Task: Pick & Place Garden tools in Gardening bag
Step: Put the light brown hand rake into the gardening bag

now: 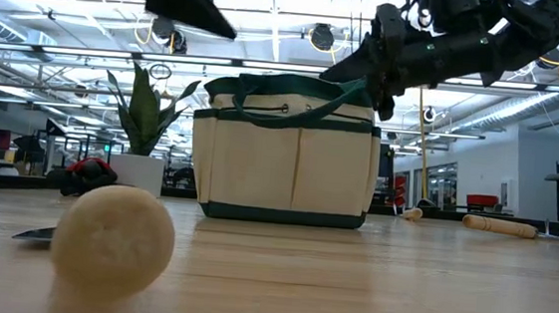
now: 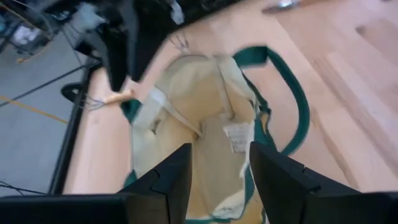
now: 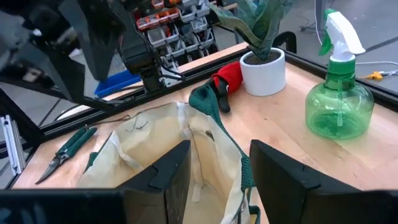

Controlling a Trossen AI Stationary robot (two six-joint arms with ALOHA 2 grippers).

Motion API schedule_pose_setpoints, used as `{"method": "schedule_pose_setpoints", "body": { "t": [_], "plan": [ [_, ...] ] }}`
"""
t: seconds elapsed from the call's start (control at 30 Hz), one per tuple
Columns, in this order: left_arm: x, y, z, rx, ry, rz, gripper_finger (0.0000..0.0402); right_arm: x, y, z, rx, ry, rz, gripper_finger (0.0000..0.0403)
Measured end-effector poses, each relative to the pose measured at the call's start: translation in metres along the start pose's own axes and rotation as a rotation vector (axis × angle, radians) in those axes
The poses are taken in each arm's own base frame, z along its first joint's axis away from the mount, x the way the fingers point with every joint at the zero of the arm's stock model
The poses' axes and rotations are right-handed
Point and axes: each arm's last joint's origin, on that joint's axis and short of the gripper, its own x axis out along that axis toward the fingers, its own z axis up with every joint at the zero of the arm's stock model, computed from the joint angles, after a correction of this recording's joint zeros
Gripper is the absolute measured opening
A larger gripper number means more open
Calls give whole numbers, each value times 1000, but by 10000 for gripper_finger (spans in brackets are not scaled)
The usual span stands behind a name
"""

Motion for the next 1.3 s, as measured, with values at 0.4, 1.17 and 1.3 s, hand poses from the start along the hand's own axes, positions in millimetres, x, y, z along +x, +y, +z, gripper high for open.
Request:
{"method": "schedule_pose_setpoints", "body": {
  "t": [0.4,1.17,1.3],
  "plan": [
    [-45,8,3,-119,-51,82,168,-5,-16,12,19,-43,-59,155],
    [-72,13,-18,-290,127,261,168,-8,-45,15,8,-10,-179,155],
    [-72,13,-19,-307,131,262,168,-9,-53,11,14,45,-219,155]
  ]
}}
